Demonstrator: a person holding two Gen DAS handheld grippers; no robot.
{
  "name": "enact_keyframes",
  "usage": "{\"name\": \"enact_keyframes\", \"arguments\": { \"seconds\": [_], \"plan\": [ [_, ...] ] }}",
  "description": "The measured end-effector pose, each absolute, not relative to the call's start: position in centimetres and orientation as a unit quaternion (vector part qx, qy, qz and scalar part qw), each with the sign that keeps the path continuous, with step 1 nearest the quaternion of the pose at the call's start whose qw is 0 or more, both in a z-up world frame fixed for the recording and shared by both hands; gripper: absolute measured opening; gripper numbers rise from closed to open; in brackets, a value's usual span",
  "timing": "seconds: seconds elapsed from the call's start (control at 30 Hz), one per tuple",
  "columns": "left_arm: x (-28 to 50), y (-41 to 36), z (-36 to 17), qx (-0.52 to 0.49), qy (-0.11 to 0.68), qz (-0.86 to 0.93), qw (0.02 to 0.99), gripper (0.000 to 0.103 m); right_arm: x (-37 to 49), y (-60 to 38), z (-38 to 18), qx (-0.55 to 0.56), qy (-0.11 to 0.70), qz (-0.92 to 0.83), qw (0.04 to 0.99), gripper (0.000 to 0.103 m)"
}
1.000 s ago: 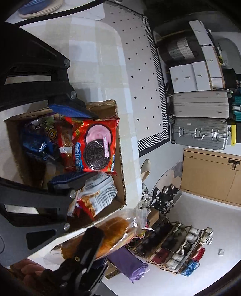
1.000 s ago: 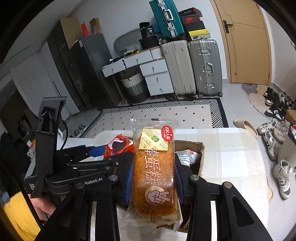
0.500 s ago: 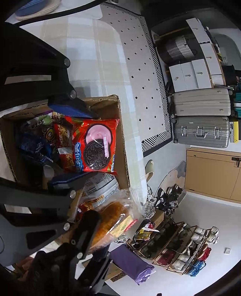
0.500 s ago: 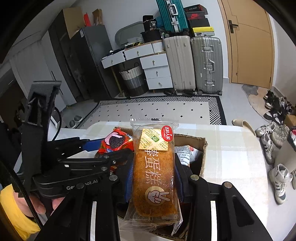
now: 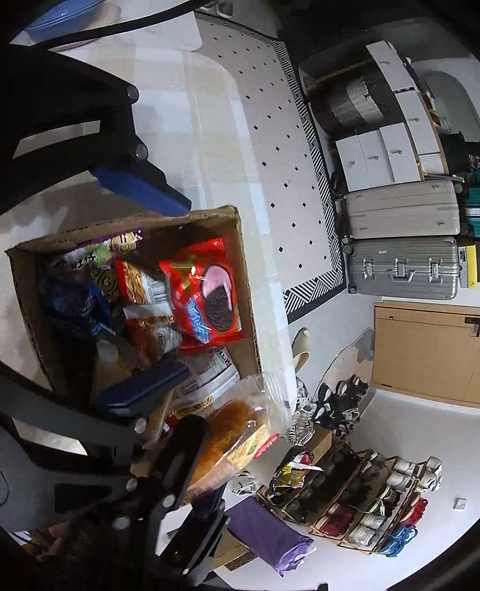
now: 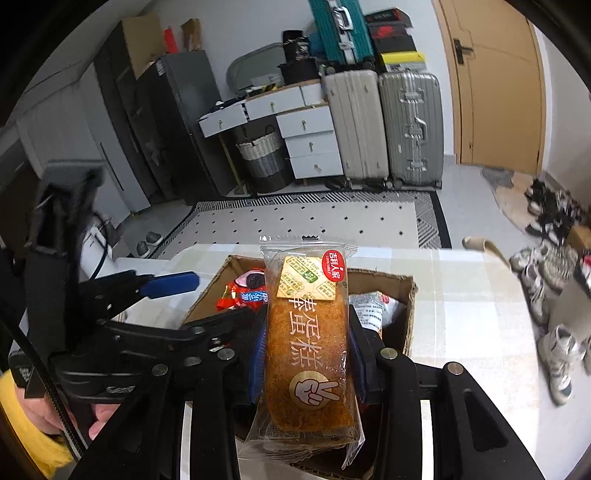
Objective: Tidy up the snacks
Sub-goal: 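Lower both items into the box and open both tools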
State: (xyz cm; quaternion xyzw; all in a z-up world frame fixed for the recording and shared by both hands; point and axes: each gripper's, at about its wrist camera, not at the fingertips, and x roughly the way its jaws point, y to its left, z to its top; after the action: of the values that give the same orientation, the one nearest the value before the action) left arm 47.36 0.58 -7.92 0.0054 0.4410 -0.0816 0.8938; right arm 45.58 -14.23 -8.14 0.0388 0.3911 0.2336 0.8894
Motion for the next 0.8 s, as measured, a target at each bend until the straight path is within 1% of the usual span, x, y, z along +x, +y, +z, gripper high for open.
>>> {"name": "enact_keyframes", "arguments": {
  "seconds": [0.53, 0.8],
  "plan": [
    [44.9, 2.1, -7.9, 0.001, 0.436, -0.076, 0.897, 0.08, 46.2, -14.3, -9.0, 0.029, 0.401, 0.219, 0.889, 0.038],
    [44.4, 2.7, -7.7, -0.001, 0.436, -0.074, 0.897, 0.079, 45.4, -13.9, -8.6, -0.001, 0.382, 0.215, 0.899, 0.039]
  ]
}}
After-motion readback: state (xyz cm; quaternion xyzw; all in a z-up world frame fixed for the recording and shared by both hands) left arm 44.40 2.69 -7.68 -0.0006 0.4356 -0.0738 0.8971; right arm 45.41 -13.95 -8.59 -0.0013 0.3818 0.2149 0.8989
